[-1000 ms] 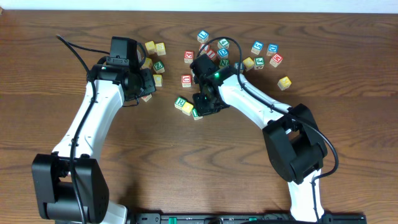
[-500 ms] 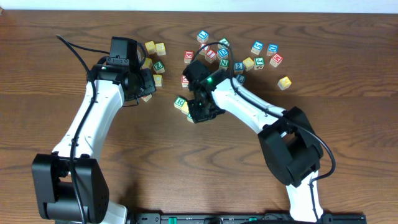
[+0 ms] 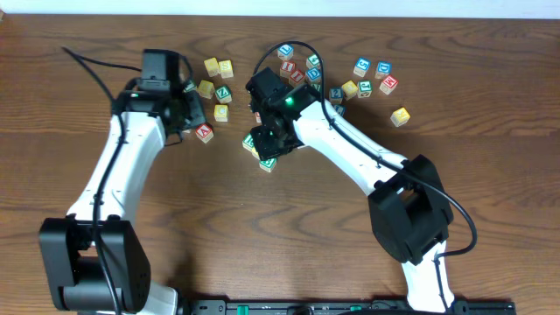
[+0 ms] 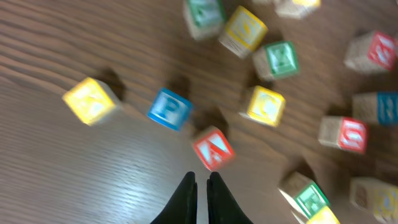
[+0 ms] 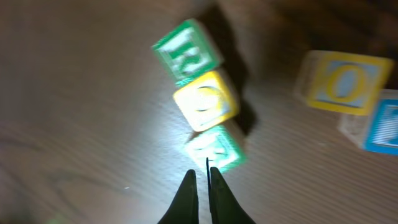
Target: Spell out ROBOT
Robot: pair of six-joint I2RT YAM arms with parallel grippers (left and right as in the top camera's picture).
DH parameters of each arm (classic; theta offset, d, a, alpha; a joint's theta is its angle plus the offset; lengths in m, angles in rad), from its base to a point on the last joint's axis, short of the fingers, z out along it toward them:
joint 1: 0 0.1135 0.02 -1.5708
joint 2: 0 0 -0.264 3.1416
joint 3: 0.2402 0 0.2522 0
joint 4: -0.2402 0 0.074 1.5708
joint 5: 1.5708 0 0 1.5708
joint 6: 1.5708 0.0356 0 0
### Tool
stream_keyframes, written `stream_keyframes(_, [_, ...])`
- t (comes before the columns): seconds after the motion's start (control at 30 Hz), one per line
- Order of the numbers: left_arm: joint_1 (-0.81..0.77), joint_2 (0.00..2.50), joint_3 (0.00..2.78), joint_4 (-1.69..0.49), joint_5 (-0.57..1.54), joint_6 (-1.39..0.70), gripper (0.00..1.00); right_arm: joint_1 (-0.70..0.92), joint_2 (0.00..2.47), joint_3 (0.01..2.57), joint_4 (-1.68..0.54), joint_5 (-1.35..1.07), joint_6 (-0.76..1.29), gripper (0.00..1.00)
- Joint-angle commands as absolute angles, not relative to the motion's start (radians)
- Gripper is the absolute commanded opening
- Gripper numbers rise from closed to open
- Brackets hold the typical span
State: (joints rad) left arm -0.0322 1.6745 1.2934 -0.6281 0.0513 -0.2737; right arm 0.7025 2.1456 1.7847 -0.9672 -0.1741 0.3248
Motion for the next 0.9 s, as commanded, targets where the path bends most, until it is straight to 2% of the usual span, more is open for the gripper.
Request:
stream_keyframes(0.0, [0.053, 1.679, 1.302, -0.620, 0.015, -0.245, 0.08, 0.754, 2.144, 1.768, -0.953, -0.208, 0.310, 0.03])
stream_keyframes(0.13, [0.129, 1.679, 1.302, -0.626, 0.015, -0.244, 0.08, 0.805, 2.168, 1.752, -0.941, -0.155, 0.315, 0.03])
stream_keyframes(0.43, [0.127, 1.679, 1.292, -0.627, 0.019, -0.245, 0.08, 0.837, 2.252, 1.752, -0.980, -0.004, 0.402, 0.01])
stream_keyframes(0.87, [0.104, 1.680, 1.274, -0.627, 0.072, -0.245, 0.08, 0.804, 2.261, 1.752, -0.927, 0.051, 0.440, 0.01])
